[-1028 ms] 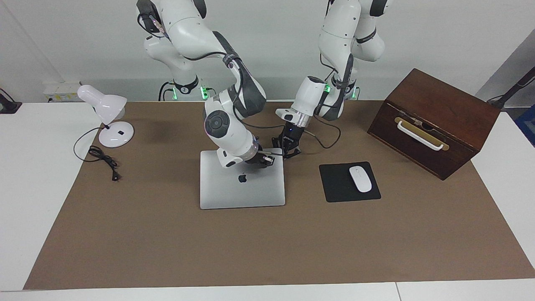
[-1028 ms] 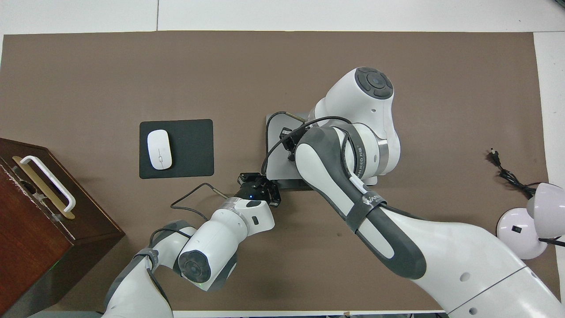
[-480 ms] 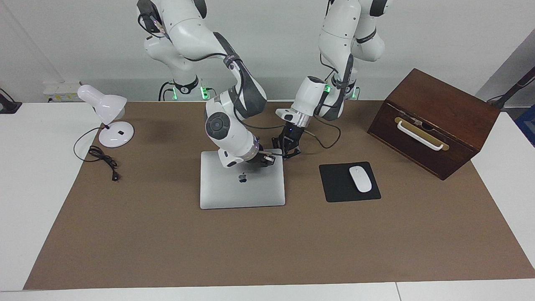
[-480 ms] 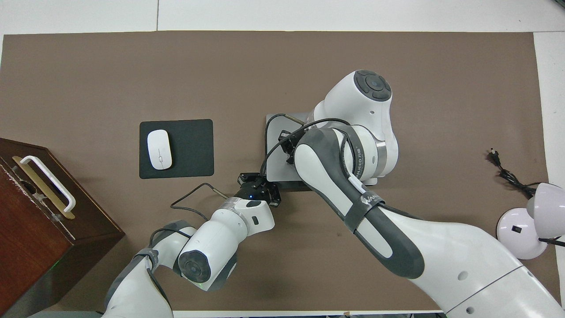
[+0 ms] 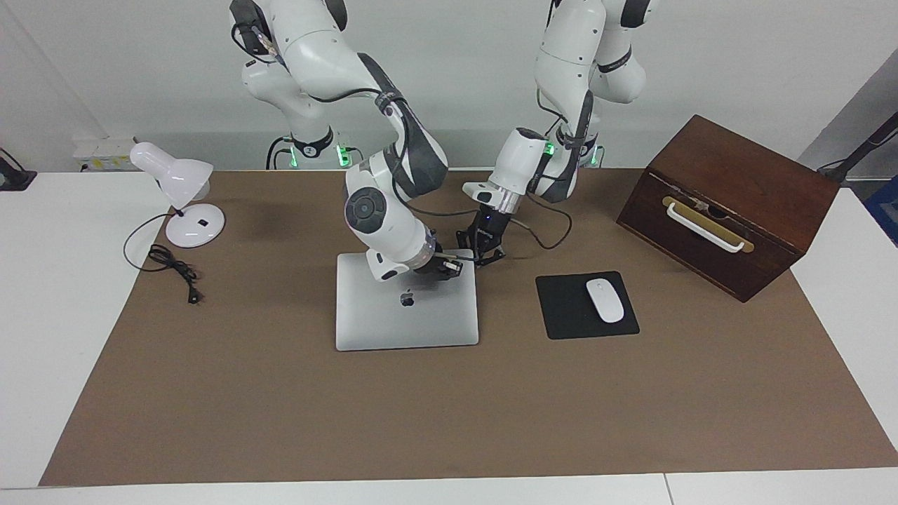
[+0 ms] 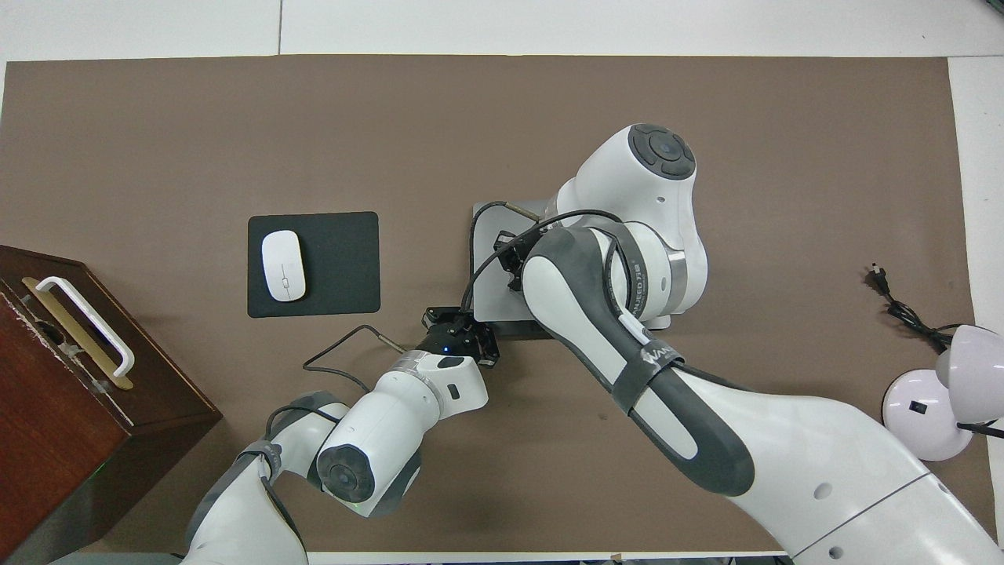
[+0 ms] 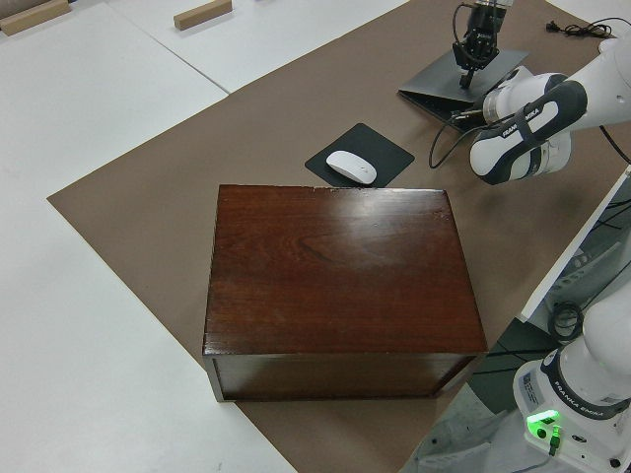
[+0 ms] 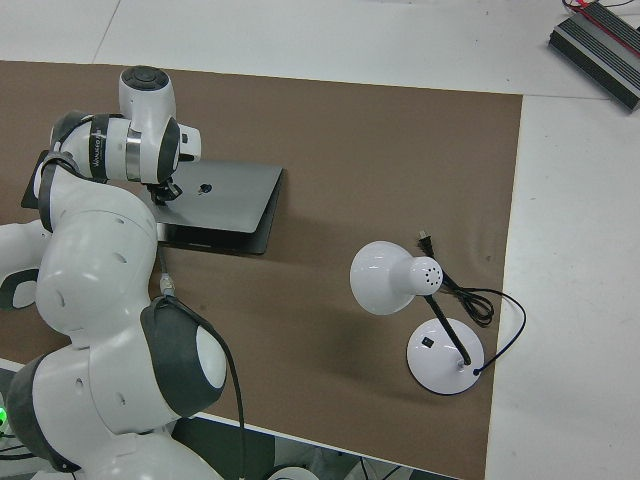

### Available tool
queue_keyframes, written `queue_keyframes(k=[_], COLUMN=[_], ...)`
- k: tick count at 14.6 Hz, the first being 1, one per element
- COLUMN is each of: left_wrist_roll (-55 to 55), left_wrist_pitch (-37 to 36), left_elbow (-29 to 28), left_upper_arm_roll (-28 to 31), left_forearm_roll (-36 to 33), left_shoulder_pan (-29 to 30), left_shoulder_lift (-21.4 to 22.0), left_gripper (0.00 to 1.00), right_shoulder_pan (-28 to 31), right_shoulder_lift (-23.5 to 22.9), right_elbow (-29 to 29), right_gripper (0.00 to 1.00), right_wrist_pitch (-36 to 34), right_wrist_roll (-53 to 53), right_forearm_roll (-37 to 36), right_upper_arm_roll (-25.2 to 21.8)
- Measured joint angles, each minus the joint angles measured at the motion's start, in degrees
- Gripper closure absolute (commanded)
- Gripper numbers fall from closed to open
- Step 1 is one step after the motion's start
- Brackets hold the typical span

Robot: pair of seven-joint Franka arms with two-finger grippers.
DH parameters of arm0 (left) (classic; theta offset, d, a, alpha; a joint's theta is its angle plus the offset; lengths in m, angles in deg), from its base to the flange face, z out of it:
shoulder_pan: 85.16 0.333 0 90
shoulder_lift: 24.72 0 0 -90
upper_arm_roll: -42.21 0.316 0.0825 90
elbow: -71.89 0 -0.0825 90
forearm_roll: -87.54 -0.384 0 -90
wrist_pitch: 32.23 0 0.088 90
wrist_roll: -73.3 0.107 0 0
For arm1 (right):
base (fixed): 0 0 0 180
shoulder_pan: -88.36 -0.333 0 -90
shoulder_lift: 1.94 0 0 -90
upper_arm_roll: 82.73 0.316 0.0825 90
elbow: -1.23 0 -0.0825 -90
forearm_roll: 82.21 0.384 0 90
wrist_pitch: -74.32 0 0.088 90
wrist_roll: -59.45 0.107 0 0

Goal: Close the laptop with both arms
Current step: 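Press the lowered laptop lid flat with the right gripper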

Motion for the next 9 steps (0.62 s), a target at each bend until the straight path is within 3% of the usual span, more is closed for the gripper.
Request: queue_keyframes(k=[9], left_wrist_roll=[0.02], left_wrist_pitch=[0.00], left_elbow=[0.00], left_upper_arm_roll=[0.00], left_forearm_roll=[0.00], left_shoulder_pan=[0.00], left_shoulder_lift=[0.00], left_gripper=[1.00], right_shoulder_pan=[0.63], right_shoulder_lift=[0.81], right_elbow=[1.00], right_gripper=[1.00], right_wrist_pitch=[-1.65], right_wrist_roll=[0.24], right_forearm_roll=[0.00], right_upper_arm_roll=[-0.57])
